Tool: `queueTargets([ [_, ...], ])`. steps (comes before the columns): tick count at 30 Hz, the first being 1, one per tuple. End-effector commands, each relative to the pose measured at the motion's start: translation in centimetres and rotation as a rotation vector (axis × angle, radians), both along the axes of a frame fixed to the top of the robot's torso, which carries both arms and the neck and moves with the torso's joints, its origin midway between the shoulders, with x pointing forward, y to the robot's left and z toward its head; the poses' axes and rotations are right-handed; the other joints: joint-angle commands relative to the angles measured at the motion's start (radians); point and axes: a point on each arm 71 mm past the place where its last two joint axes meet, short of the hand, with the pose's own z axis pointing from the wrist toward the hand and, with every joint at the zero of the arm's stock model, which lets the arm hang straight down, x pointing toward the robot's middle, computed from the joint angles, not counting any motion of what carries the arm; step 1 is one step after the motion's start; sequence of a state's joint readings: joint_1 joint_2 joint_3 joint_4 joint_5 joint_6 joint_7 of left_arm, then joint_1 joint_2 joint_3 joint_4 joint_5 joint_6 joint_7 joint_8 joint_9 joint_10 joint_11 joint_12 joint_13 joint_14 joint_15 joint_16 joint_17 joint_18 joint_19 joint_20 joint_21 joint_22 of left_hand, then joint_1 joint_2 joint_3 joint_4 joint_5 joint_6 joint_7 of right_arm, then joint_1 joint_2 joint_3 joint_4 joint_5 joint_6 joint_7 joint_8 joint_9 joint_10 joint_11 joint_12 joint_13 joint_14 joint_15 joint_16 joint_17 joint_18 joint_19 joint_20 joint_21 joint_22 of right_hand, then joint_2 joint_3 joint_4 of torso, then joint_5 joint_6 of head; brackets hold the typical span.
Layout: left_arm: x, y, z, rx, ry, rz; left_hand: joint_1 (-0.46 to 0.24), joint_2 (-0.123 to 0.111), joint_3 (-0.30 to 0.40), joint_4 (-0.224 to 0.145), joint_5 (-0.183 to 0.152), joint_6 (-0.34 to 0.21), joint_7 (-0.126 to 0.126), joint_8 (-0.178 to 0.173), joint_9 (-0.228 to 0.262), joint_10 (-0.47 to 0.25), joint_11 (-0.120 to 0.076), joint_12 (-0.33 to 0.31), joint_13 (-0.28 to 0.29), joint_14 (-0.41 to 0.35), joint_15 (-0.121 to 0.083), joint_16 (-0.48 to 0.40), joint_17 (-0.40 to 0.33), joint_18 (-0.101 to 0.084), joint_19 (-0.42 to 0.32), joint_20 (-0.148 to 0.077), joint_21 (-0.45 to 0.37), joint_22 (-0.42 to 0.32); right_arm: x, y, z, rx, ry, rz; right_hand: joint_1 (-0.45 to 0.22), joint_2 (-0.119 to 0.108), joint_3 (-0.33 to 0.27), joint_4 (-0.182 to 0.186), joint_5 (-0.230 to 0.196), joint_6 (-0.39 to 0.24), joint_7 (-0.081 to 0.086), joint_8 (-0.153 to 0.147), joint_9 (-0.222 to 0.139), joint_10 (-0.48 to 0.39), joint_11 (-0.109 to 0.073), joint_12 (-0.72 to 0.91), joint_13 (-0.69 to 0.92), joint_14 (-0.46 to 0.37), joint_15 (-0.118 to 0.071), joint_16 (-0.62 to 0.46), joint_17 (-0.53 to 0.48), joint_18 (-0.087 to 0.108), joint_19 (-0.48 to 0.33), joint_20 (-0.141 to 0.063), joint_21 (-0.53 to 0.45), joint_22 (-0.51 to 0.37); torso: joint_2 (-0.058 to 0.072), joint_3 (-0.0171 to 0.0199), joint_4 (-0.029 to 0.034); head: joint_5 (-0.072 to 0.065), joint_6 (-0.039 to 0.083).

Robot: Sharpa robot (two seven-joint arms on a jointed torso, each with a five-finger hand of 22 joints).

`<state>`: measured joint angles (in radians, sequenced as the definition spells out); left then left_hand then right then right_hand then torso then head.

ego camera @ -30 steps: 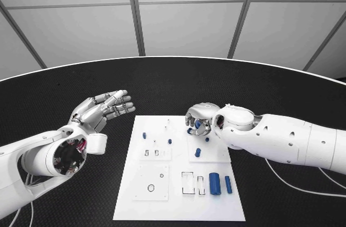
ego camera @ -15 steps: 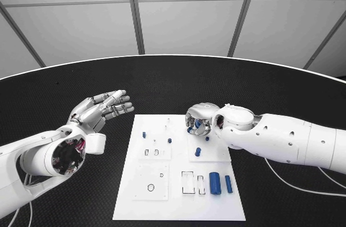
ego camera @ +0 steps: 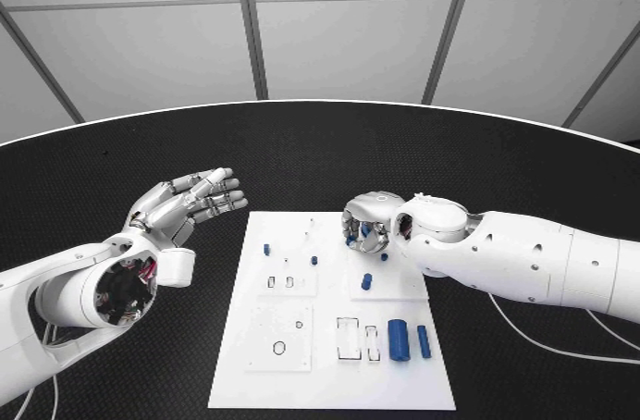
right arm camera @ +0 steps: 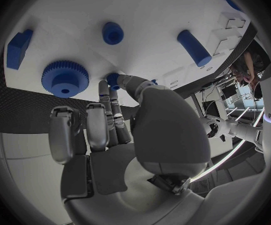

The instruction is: Assemble the parts on the task board

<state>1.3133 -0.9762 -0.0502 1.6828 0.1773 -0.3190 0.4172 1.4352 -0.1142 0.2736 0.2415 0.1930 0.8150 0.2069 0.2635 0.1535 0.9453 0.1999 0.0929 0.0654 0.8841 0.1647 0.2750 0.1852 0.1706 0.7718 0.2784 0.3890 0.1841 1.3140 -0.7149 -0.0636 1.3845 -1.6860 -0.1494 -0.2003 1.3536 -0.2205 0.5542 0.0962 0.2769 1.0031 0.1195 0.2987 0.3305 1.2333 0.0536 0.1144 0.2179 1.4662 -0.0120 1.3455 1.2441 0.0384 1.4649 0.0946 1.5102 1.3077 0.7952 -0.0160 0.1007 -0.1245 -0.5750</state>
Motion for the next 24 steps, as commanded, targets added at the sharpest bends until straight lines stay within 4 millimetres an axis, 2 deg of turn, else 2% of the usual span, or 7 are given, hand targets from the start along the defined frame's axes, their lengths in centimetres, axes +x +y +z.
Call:
queueTargets([
  [1, 0.0, 0.0, 0.0, 0.0, 0.0, 0.0, -0.001, -0.01, 0.004, 0.0, -0.005, 0.005, 0.046, -0.005, -0.001, 0.002, 0.004, -0.007, -0.001, -0.004, 0.001, -0.006, 0.001, 0.011, 0.006, 0.001, 0.006, 0.001, 0.0, 0.0, 0.0, 0.005, -0.006, 0.0, 0.021, 0.03, 0.02, -0.017, -0.029, 0.022, -0.004, 0.016, 0.015, 0.017, -0.004, 0.008, 0.008, 0.048, -0.013, 0.007, 0.001, -0.017, 0.054, -0.01, 0.008, 0.181, 0.002, 0.0004, 0.0005, 0.0, 0.0],
  [7, 0.0, 0.0, 0.0, 0.0, 0.0, 0.0, -0.001, -0.01, 0.004, 0.0, -0.005, 0.005, 0.046, -0.005, -0.001, 0.002, 0.004, -0.007, -0.001, -0.004, 0.001, -0.006, 0.001, 0.011, 0.006, 0.001, 0.006, 0.001, 0.0, 0.0, 0.3, 0.026, -0.032, -0.001, 0.037, 0.046, 0.034, -0.038, -0.031, 0.036, -0.006, 0.029, 0.031, 0.035, -0.009, 0.014, 0.018, 0.047, -0.017, 0.009, 0.0, -0.018, 0.056, -0.014, 0.012, 0.187, 0.003, 0.0012, 0.0008, 0.001, 0.001],
  [11, 0.0, 0.0, 0.0, 0.0, 0.001, 0.0, -0.001, -0.01, 0.004, 0.0, -0.005, 0.005, 0.046, -0.005, -0.001, 0.002, 0.004, -0.007, -0.001, -0.004, 0.001, -0.006, 0.001, 0.011, 0.006, 0.001, 0.006, 0.001, -0.3, 0.1, 0.6, 0.046, -0.051, 0.004, 0.039, 0.048, 0.037, -0.044, -0.029, 0.039, -0.006, 0.033, 0.036, 0.04, -0.01, 0.016, 0.021, 0.047, -0.018, 0.011, 0.001, -0.019, 0.058, -0.015, 0.013, 0.19, 0.003, 0.0015, 0.0012, 0.0, 0.003],
  [17, 0.1, 0.1, 0.0, 0.002, 0.002, 0.002, -0.001, -0.01, 0.005, 0.0, -0.005, 0.005, 0.046, -0.005, -0.001, 0.002, 0.005, -0.007, -0.001, -0.005, 0.001, -0.006, 0.001, 0.011, 0.006, 0.0, 0.007, 0.001, -1.0, 0.5, 1.3, 0.086, -0.085, 0.016, 0.038, 0.046, 0.037, -0.048, -0.028, 0.042, -0.006, 0.035, 0.04, 0.043, -0.01, 0.017, 0.024, 0.048, -0.018, 0.012, 0.002, -0.02, 0.06, -0.016, 0.015, 0.193, 0.003, 0.0, -0.0011, -0.001, 0.009],
  [24, 0.2, 0.0, -0.1, 0.002, 0.002, 0.001, -0.001, -0.01, 0.006, 0.0, -0.005, 0.004, 0.046, -0.005, -0.002, 0.001, 0.005, -0.008, -0.001, -0.005, 0.002, -0.007, 0.001, 0.011, 0.006, 0.0, 0.007, 0.001, -0.4, 1.3, 2.1, 0.119, -0.142, 0.008, 0.037, 0.044, 0.036, -0.05, -0.029, 0.043, -0.006, 0.037, 0.042, 0.044, -0.01, 0.017, 0.025, 0.048, -0.018, 0.014, 0.004, -0.02, 0.061, -0.016, 0.016, 0.195, 0.007, -0.0014, 0.0051, -0.002, 0.014],
])
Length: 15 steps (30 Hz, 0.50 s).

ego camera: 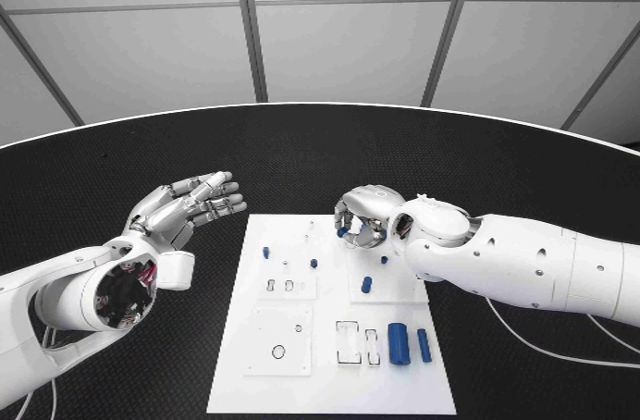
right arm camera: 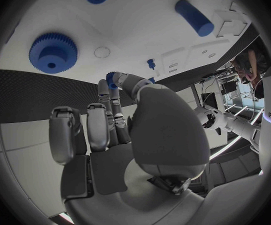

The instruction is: Assemble the parts on the task board

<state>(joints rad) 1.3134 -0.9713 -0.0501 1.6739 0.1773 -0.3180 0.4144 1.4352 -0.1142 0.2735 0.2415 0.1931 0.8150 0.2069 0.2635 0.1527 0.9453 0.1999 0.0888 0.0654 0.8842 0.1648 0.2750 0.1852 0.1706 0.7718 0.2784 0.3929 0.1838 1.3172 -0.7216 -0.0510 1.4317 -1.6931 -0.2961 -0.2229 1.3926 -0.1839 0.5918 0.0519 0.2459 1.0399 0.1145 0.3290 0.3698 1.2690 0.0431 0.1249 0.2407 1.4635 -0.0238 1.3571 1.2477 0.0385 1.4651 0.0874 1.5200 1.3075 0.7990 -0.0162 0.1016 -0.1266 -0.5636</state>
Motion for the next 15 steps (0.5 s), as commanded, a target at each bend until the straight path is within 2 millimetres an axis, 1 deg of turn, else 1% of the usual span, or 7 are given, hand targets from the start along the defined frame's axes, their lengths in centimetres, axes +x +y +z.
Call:
queueTargets([
  [1, 0.0, 0.0, 0.0, 0.0, 0.0, -0.001, -0.001, -0.01, 0.006, 0.0, -0.005, 0.004, 0.046, -0.005, -0.001, 0.001, 0.005, -0.004, -0.001, -0.005, 0.002, -0.007, 0.001, 0.011, 0.006, 0.0, 0.003, 0.002, 0.4, 0.4, 0.2, 0.013, -0.023, -0.004, -0.002, 0.007, -0.001, -0.005, 0.002, 0.006, -0.001, 0.006, 0.003, 0.008, 0.001, 0.007, 0.002, 0.051, -0.007, 0.003, 0.001, -0.02, 0.061, -0.009, 0.007, 0.195, 0.003, -0.0017, 0.0048, 0.001, 0.002],
  [3, 0.0, -0.1, 0.0, 0.0, 0.0, -0.002, -0.001, -0.01, 0.006, 0.0, -0.005, 0.004, 0.046, -0.005, -0.001, 0.001, 0.005, -0.004, -0.001, -0.005, 0.002, -0.007, 0.001, 0.011, 0.006, 0.0, 0.003, 0.002, 0.7, 0.8, 0.4, 0.023, -0.039, -0.008, -0.003, 0.006, -0.002, -0.005, 0.001, 0.006, 0.0, 0.007, 0.004, 0.008, 0.001, 0.006, 0.002, 0.051, -0.006, 0.003, 0.001, -0.021, 0.061, -0.009, 0.007, 0.196, 0.004, -0.0021, 0.0052, 0.002, 0.003],
  [4, 0.0, -0.1, 0.0, 0.0, 0.001, -0.002, -0.001, -0.01, 0.006, 0.0, -0.005, 0.004, 0.046, -0.005, -0.001, 0.001, 0.005, -0.004, -0.001, -0.005, 0.002, -0.007, 0.001, 0.011, 0.006, 0.0, 0.003, 0.002, 0.9, 1.0, 0.4, 0.027, -0.045, -0.009, -0.003, 0.006, -0.002, -0.005, 0.001, 0.006, 0.0, 0.007, 0.004, 0.008, 0.001, 0.006, 0.002, 0.051, -0.006, 0.003, 0.001, -0.021, 0.061, -0.009, 0.007, 0.196, 0.004, -0.0016, 0.0044, 0.003, 0.003],
  [7, 0.0, -0.1, 0.0, -0.001, 0.001, -0.003, -0.001, -0.01, 0.006, 0.0, -0.005, 0.004, 0.046, -0.005, -0.001, 0.001, 0.005, -0.004, -0.001, -0.005, 0.002, -0.007, 0.001, 0.011, 0.006, 0.0, 0.003, 0.002, 1.3, 1.6, 0.5, 0.036, -0.06, -0.008, -0.004, 0.006, -0.002, -0.006, 0.001, 0.006, 0.0, 0.007, 0.004, 0.008, 0.001, 0.006, 0.003, 0.051, -0.006, 0.003, 0.001, -0.02, 0.061, -0.009, 0.007, 0.195, 0.005, -0.0028, 0.0067, 0.001, 0.004],
  [8, 0.0, -0.2, 0.0, -0.001, 0.001, -0.004, -0.001, -0.01, 0.006, 0.0, -0.005, 0.004, 0.046, -0.005, -0.001, 0.001, 0.005, -0.004, -0.001, -0.005, 0.002, -0.007, 0.001, 0.011, 0.006, 0.0, 0.003, 0.002, 1.3, 1.8, 0.5, 0.037, -0.062, -0.007, -0.004, 0.006, -0.002, -0.006, 0.001, 0.006, 0.0, 0.007, 0.004, 0.008, 0.001, 0.006, 0.003, 0.051, -0.006, 0.003, 0.001, -0.02, 0.061, -0.009, 0.007, 0.195, 0.006, -0.0028, 0.0078, 0.0, 0.004],
  [14, 0.0, -0.3, 0.0, -0.002, 0.001, -0.008, -0.001, -0.01, 0.006, 0.0, -0.005, 0.004, 0.046, -0.005, -0.001, 0.001, 0.005, -0.004, -0.001, -0.005, 0.002, -0.007, 0.001, 0.011, 0.006, 0.0, 0.003, 0.002, 1.9, 2.9, 0.4, 0.034, -0.062, 0.002, -0.005, 0.006, -0.002, -0.006, 0.0, 0.006, 0.0, 0.007, 0.004, 0.007, 0.001, 0.006, 0.003, 0.051, -0.006, 0.004, 0.002, -0.021, 0.061, -0.009, 0.007, 0.196, 0.008, -0.0028, 0.0082, -0.001, 0.003],
  [15, 0.0, -0.4, 0.0, -0.002, 0.001, -0.009, -0.001, -0.01, 0.006, 0.0, -0.005, 0.004, 0.046, -0.005, -0.001, 0.001, 0.005, -0.004, -0.001, -0.005, 0.002, -0.007, 0.001, 0.011, 0.006, 0.0, 0.003, 0.002, 2.0, 3.2, 0.4, 0.032, -0.06, 0.001, -0.005, 0.006, -0.002, -0.006, 0.0, 0.006, 0.0, 0.007, 0.004, 0.007, 0.001, 0.006, 0.003, 0.051, -0.006, 0.004, 0.002, -0.021, 0.061, -0.009, 0.007, 0.196, 0.008, -0.0026, 0.0083, 0.001, 0.002],
])
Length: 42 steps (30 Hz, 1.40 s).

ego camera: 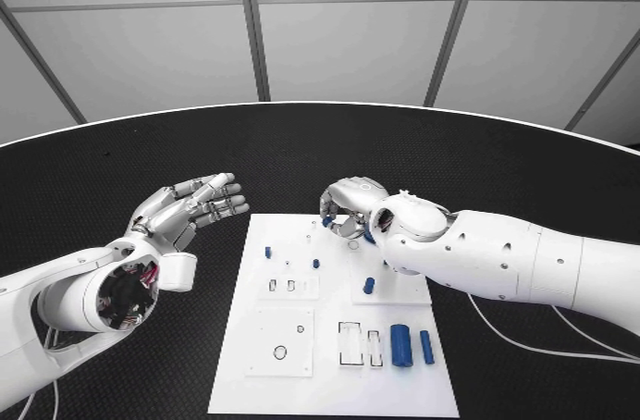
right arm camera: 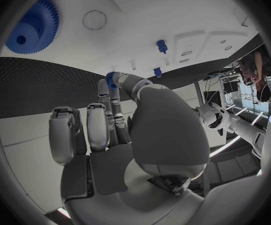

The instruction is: Assemble the parts on the task board

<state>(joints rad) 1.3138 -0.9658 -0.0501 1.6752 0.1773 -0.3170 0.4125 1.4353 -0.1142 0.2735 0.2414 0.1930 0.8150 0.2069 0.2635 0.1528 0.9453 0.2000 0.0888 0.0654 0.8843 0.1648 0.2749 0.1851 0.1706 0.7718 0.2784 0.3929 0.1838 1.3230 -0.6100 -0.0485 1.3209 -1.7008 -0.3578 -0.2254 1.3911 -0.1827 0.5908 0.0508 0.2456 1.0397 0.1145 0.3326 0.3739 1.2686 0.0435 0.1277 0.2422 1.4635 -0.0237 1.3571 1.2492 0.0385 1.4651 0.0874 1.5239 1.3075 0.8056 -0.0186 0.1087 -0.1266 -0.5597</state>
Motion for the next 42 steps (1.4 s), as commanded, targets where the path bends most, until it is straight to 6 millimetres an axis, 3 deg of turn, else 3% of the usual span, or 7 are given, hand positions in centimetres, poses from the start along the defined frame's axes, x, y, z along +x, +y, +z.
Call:
queueTargets([
  [1, 0.0, -0.1, 0.0, 0.0, 0.0, -0.002, -0.001, -0.01, 0.006, 0.0, -0.005, 0.004, 0.046, -0.005, -0.001, 0.001, 0.005, -0.004, -0.001, -0.005, 0.001, -0.007, 0.001, 0.011, 0.006, 0.0, 0.003, 0.002, 0.3, 0.6, -0.1, -0.004, 0.003, 0.001, -0.003, 0.005, -0.001, -0.004, 0.001, 0.006, 0.0, 0.003, 0.0, 0.007, 0.001, 0.003, 0.001, 0.051, -0.006, 0.004, 0.001, -0.021, 0.061, -0.009, 0.003, 0.196, 0.002, 0.0004, 0.0013, 0.001, -0.001],
  [21, -0.1, -0.3, 0.3, -0.003, -0.005, -0.009, -0.001, -0.01, 0.006, 0.0, -0.005, 0.004, 0.046, -0.005, -0.001, 0.001, 0.005, -0.004, -0.001, -0.005, 0.001, -0.007, 0.001, 0.011, 0.006, 0.0, 0.003, 0.002, 1.4, 2.0, -0.3, -0.009, 0.004, -0.021, -0.008, 0.004, -0.003, -0.004, -0.001, 0.005, 0.001, 0.003, 0.003, 0.006, 0.002, 0.002, 0.002, 0.051, -0.006, 0.005, 0.001, -0.02, 0.06, -0.009, 0.002, 0.195, 0.005, 0.0007, 0.0007, 0.008, -0.001],
  [26, -0.1, -0.4, 0.4, -0.003, -0.006, -0.011, -0.001, -0.01, 0.009, -0.002, -0.005, 0.003, 0.047, -0.007, -0.001, -0.001, 0.005, -0.007, -0.001, -0.005, 0.002, -0.008, 0.002, 0.011, 0.006, 0.0, 0.005, 0.002, 1.6, 2.1, -0.4, -0.013, 0.006, -0.022, -0.008, 0.004, -0.003, -0.004, -0.001, 0.005, 0.001, 0.003, 0.003, 0.006, 0.002, 0.002, 0.002, 0.051, -0.006, 0.005, 0.001, -0.02, 0.06, -0.009, 0.002, 0.195, 0.005, -0.0004, 0.003, 0.009, -0.002],
  [42, -0.1, -0.6, 0.6, -0.006, -0.01, -0.019, -0.001, -0.01, 0.01, -0.002, -0.005, 0.002, 0.047, -0.008, -0.002, -0.002, 0.006, -0.009, -0.002, -0.006, 0.002, -0.009, 0.002, 0.011, 0.006, 0.0, 0.006, 0.003, 2.2, 2.4, -0.7, -0.036, 0.022, -0.024, -0.013, 0.002, -0.005, -0.004, -0.004, 0.003, 0.001, 0.003, 0.005, 0.004, 0.002, 0.0, 0.004, 0.052, -0.005, 0.007, 0.003, -0.021, 0.061, -0.008, 0.003, 0.196, 0.007, 0.0011, 0.0007, 0.013, -0.002],
])
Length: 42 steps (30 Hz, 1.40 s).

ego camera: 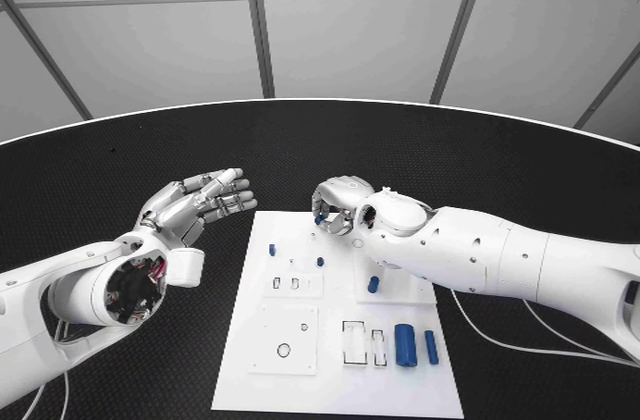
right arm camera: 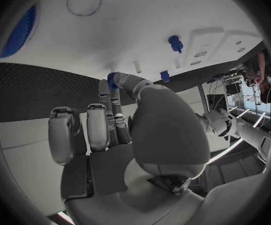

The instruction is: Assemble the parts on the task board

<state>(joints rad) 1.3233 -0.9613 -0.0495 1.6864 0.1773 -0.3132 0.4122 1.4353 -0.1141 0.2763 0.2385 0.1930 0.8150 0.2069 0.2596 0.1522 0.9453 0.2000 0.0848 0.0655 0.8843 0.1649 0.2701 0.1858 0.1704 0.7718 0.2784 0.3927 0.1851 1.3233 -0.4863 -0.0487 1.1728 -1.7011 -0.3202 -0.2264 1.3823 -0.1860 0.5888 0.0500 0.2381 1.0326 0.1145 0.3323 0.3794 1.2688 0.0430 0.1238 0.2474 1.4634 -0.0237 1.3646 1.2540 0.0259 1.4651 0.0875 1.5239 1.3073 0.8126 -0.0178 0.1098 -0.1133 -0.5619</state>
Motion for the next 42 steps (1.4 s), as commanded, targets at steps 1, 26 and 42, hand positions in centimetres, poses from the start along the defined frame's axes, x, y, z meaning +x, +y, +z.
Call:
queueTargets([
  [1, 0.0, 0.0, 0.0, 0.0, 0.0, -0.001, -0.001, -0.01, 0.007, 0.001, -0.005, 0.002, 0.047, -0.004, -0.001, -0.002, 0.006, -0.005, -0.002, -0.006, 0.002, -0.004, 0.001, 0.011, 0.006, 0.0, 0.006, 0.001, 0.2, 0.0, 0.0, -0.002, 0.0, -0.002, -0.005, 0.005, -0.003, -0.003, 0.003, 0.009, 0.001, 0.003, 0.0, 0.003, 0.003, 0.003, -0.001, 0.052, -0.005, -0.001, -0.002, -0.008, 0.06, -0.008, 0.003, 0.196, 0.0, 0.0, 0.0001, 0.0, -0.001],
  [26, 0.1, 0.2, 0.1, 0.007, 0.003, 0.012, -0.003, -0.011, 0.011, 0.0, -0.006, -0.002, 0.051, -0.007, -0.003, -0.007, 0.009, -0.011, -0.002, -0.011, 0.004, -0.008, 0.001, 0.01, 0.004, 0.0, 0.009, 0.002, -0.1, -1.2, 0.0, -0.005, 0.0, 0.002, -0.074, -0.066, 0.015, 0.014, 0.016, -0.164, -0.013, -0.109, -0.016, -0.165, 0.053, -0.057, -0.046, 0.027, 0.037, -0.052, -0.084, 0.017, -0.006, 0.03, -0.067, 0.103, 0.002, 0.0022, 0.0001, -0.001, -0.001],
  [42, 0.4, 0.6, 0.0, 0.008, 0.004, 0.016, -0.003, -0.01, 0.012, 0.0, -0.006, -0.002, 0.051, -0.008, -0.003, -0.008, 0.009, -0.012, -0.002, -0.011, 0.005, -0.009, 0.001, 0.01, 0.004, 0.0, 0.009, 0.002, -4.3, -11.5, 1.8, 0.237, 0.084, -0.141, -0.131, -0.106, -0.053, 0.049, 0.03, -0.13, 0.024, -0.11, 0.004, 0.056, 0.013, 0.033, -0.008, 0.039, 0.005, -0.024, -0.057, 0.005, 0.031, 0.003, -0.036, 0.152, -0.005, 0.014, -0.0251, -0.01, 0.008],
])
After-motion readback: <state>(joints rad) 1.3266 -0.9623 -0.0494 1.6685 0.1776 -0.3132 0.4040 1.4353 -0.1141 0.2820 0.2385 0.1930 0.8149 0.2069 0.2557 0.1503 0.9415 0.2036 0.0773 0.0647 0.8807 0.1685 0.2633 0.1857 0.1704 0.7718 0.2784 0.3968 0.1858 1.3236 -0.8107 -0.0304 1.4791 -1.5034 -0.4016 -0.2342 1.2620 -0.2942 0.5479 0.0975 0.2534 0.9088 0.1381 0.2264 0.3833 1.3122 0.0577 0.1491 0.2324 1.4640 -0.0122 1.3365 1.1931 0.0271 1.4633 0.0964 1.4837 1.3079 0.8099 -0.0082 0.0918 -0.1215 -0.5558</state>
